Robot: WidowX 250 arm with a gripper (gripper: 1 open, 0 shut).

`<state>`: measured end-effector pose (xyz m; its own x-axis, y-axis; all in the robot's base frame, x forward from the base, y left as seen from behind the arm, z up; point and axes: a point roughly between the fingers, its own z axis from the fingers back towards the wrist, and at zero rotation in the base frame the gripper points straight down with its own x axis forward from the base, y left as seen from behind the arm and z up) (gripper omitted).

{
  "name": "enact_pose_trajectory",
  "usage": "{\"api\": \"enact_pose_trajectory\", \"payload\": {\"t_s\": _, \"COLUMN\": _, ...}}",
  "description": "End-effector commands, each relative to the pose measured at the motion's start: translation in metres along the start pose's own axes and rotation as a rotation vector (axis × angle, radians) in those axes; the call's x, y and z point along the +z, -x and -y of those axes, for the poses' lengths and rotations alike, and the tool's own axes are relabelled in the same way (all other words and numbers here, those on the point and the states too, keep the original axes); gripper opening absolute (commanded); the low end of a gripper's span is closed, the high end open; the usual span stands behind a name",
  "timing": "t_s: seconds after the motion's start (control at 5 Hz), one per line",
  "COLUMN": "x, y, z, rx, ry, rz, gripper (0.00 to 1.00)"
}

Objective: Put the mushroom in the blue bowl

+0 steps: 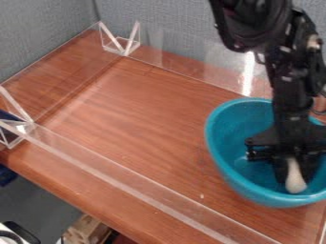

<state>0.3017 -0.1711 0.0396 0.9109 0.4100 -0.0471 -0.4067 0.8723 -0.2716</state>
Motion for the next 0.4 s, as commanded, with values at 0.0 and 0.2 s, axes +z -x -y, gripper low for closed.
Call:
{"api": "enact_pose_trajectory", "payload": {"t_s": 0.0, "x": 0.0064, "y": 0.0091, "z": 0.0157, "rx": -0.041, "ry": 0.034, "rz": 0.016, "gripper": 1.0}}
{"api": "enact_pose_trajectory", "payload": {"t_s": 0.2, "x": 0.0074, "y": 0.0142, "z": 0.0145, "rx": -0.051, "ry": 0.036, "rz": 0.016, "gripper": 0.0}}
